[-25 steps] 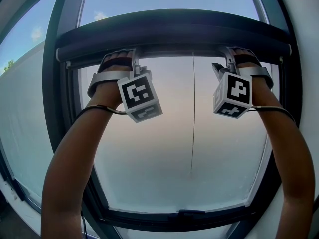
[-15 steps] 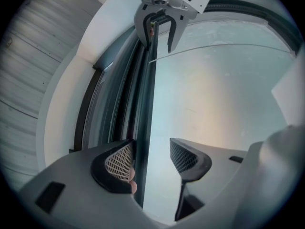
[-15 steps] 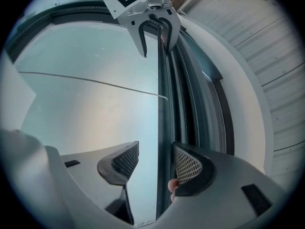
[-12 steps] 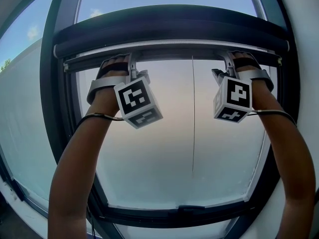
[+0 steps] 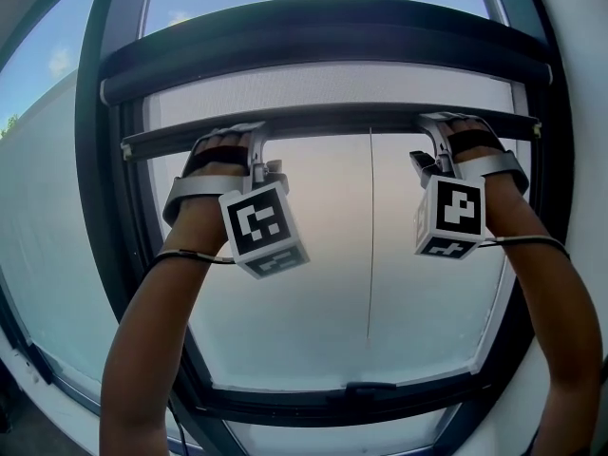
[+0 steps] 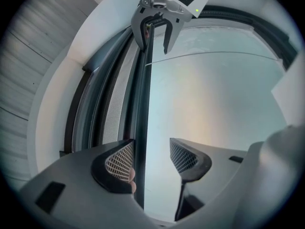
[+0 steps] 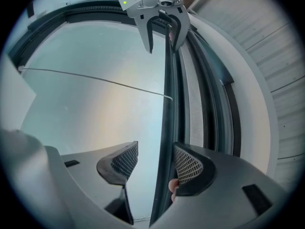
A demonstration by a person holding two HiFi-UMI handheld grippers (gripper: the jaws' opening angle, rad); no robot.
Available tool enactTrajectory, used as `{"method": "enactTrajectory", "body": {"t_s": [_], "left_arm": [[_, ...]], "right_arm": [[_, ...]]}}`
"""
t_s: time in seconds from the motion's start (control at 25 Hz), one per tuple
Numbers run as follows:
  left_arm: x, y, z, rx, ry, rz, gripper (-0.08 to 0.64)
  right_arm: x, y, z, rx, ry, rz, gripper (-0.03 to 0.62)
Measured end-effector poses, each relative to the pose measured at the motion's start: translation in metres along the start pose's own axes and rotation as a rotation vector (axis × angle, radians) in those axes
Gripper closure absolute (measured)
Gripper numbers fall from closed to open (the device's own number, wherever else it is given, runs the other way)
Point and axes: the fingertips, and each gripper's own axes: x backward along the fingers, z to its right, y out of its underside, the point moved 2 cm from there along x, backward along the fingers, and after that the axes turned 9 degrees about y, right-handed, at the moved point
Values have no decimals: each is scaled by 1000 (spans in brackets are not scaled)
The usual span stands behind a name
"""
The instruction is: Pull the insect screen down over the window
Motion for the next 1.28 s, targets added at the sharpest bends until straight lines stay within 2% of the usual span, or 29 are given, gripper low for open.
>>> {"method": "enactTrajectory", "body": {"t_s": [0.2,0.4,0.56,0.68,0.84,0.96,1.12,1.28], "left_arm": [[8,2,29,-30,47,-2,341],[15,1,38,17,64,31,341],[22,-3,49,40,88,42,341],[27,-2,67,15,147,30,341],[36,4,98,-42,225,-9,341],[42,2,116,-30,233,6,341],[46,3,128,-20,243,17,341],[46,4,133,-35,263,18,341]], "right_arm": [[18,-3,-23,-18,-31,23,379],[25,-7,-32,-65,-30,20,379],[34,-9,-44,-79,-75,17,379],[46,-12,-56,-107,-130,30,380],[63,-15,-79,-90,-177,30,379],[75,-18,-96,-97,-192,26,379],[82,-21,-103,-178,-229,42,379],[84,-21,-105,-159,-256,42,379]]}}
